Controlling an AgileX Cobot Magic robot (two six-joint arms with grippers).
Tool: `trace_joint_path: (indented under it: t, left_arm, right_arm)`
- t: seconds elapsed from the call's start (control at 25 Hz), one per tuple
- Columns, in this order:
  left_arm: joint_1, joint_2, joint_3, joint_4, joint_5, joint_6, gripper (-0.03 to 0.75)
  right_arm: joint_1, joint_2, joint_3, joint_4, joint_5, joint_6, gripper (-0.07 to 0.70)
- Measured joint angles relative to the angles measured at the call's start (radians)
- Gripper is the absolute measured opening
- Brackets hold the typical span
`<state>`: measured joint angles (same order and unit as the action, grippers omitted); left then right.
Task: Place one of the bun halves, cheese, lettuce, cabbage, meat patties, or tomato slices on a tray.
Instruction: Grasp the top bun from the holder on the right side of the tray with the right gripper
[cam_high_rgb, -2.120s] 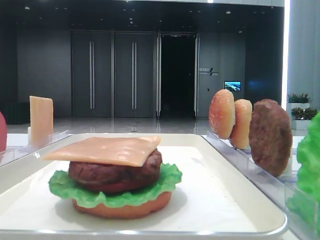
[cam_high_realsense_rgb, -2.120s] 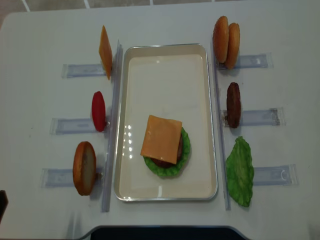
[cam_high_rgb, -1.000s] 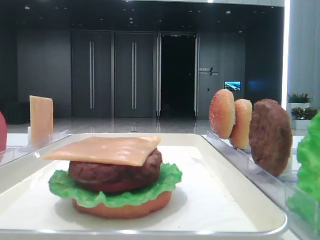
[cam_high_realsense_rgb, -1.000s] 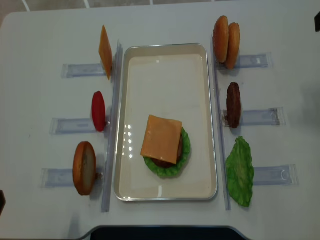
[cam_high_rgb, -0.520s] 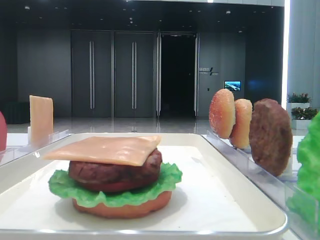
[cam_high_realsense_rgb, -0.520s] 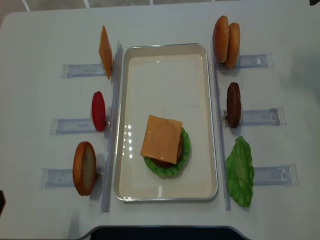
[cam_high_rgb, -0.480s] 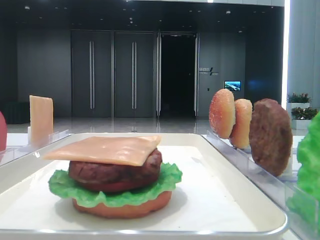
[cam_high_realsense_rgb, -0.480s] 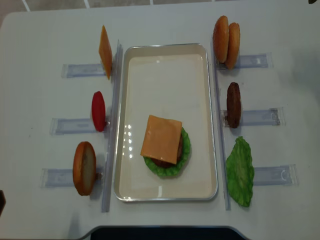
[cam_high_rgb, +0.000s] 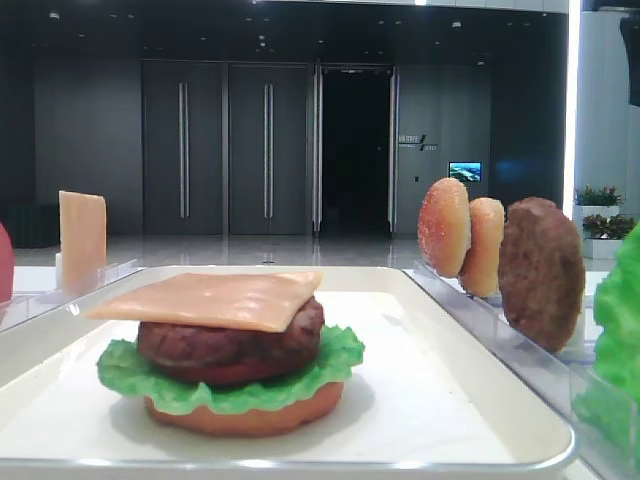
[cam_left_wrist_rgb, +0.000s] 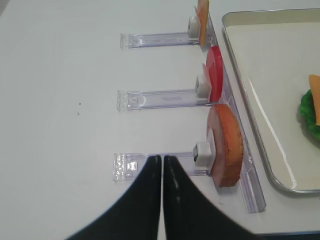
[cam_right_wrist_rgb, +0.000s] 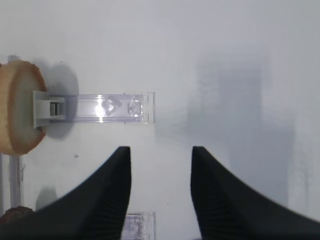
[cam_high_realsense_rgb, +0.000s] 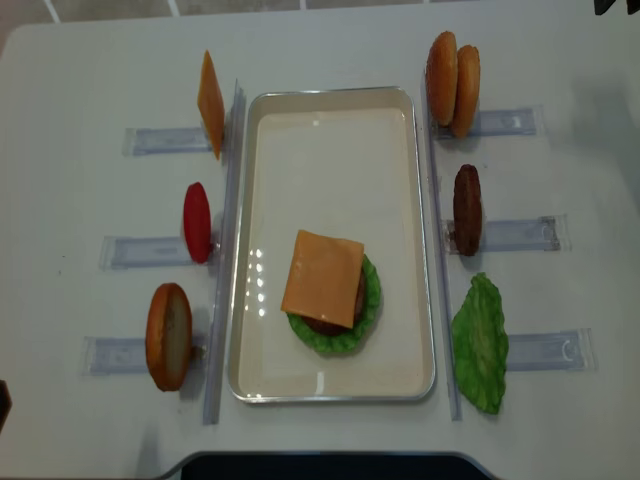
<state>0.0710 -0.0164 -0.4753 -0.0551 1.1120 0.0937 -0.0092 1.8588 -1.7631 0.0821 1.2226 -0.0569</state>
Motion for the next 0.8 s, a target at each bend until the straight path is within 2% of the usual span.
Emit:
trace_joint_path:
  t: [0.2,0.68,0.8]
  left_arm:
    - [0.0,0.0,0.0,0.0,0.0,0.0,0.0]
    - [0.0,0.0,0.0,0.0,0.0,0.0,0.0]
    - [0.0,0.0,0.0,0.0,0.0,0.0,0.0]
  right_arm:
    - [0.035,0.0,0.0,0.0,0.0,0.079,0.305]
    - [0.248,0.002,0.0,0.001,0.0,0.217,0.307]
    - [0.292,0.002,0.0,0.0,-0.028,0.237,0.33]
